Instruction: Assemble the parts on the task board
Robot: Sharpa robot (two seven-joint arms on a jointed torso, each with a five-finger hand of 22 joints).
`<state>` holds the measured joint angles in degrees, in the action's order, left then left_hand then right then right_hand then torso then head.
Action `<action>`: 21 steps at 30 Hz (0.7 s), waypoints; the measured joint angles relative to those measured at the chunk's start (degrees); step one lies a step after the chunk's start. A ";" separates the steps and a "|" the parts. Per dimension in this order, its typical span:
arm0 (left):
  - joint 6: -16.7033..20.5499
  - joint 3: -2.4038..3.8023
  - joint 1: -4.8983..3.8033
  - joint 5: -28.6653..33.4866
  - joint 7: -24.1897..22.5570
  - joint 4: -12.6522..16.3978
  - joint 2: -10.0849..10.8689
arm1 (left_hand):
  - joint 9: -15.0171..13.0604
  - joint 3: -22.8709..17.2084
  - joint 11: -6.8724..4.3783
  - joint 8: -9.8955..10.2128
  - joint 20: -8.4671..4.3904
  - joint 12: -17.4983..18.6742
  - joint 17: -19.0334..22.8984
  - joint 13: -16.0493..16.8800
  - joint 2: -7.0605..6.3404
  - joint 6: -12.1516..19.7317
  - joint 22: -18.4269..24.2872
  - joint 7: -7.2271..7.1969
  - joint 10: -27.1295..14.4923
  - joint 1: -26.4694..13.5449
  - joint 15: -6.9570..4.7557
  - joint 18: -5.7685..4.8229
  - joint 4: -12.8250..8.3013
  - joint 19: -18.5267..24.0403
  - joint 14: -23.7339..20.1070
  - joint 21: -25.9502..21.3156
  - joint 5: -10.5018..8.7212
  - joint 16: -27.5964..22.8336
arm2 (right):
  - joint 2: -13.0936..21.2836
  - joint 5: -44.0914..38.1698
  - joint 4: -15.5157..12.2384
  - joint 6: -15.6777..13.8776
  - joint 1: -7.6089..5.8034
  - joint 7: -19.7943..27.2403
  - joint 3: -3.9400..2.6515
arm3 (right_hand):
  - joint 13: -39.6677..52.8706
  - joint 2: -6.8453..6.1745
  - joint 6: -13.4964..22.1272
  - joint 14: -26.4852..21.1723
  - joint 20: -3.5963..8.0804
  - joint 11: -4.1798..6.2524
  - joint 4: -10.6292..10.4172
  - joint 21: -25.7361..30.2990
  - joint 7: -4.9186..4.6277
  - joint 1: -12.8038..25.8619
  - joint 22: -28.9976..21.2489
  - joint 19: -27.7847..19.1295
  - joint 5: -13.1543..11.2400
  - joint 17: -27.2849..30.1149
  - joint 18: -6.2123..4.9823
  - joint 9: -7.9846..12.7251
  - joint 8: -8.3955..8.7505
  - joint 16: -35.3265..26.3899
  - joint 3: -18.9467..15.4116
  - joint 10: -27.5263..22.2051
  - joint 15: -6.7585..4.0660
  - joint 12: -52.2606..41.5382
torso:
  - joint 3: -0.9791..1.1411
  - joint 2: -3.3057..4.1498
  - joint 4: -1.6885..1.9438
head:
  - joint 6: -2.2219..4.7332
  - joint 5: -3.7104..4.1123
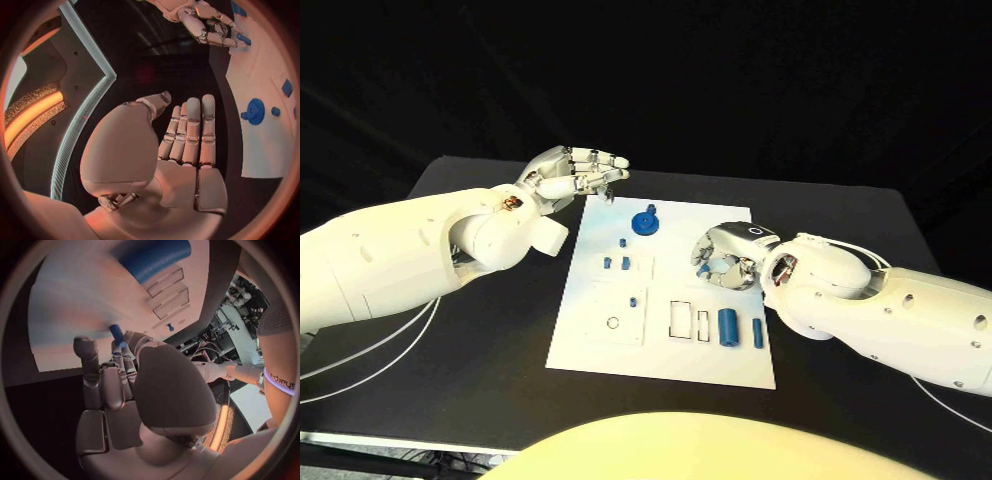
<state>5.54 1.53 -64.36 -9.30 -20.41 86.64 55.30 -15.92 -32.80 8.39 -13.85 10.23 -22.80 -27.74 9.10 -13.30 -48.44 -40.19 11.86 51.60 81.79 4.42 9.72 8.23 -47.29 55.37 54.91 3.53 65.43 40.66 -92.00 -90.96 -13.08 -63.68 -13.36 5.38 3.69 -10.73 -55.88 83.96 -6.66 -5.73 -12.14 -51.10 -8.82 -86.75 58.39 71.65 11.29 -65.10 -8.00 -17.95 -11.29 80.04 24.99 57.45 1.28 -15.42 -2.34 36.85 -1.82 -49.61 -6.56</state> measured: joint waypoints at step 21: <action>-0.08 0.00 0.00 0.00 0.27 -0.11 0.06 | 0.04 0.16 0.00 0.00 -0.21 0.00 0.07 -0.05 0.00 0.00 0.15 0.00 0.00 0.00 0.00 0.00 -0.16 -0.21 0.00 -0.22 0.00 0.00 | -0.09 -1.96 0.76 -1.05 0.33 -0.60 0.21 | 0.11 -1.34 -0.86 -0.03 0.00 0.10 1.40 -0.66 -0.16 0.78 1.35 0.00 -0.23 -0.24 0.00 -0.87 -0.68 0.21 5.17 0.91 0.03 0.67 | -0.04 -0.04 -0.06 | -0.17 0.14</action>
<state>5.46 1.53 -64.36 -9.30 -20.14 86.53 55.36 -15.89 -32.64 8.39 -13.85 10.02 -22.80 -27.67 9.06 -13.30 -48.44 -40.04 11.86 51.61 81.79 4.42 9.72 8.07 -47.50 55.37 54.69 3.53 65.43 40.57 -93.96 -90.20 -14.13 -63.36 -13.97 5.58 3.81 -12.08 -56.75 83.93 -6.66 -5.63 -10.74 -51.75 -8.98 -85.96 59.74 71.64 11.07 -65.33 -7.99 -18.82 -11.97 80.25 30.16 58.35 1.30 -14.75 -2.38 36.82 -1.88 -49.78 -6.42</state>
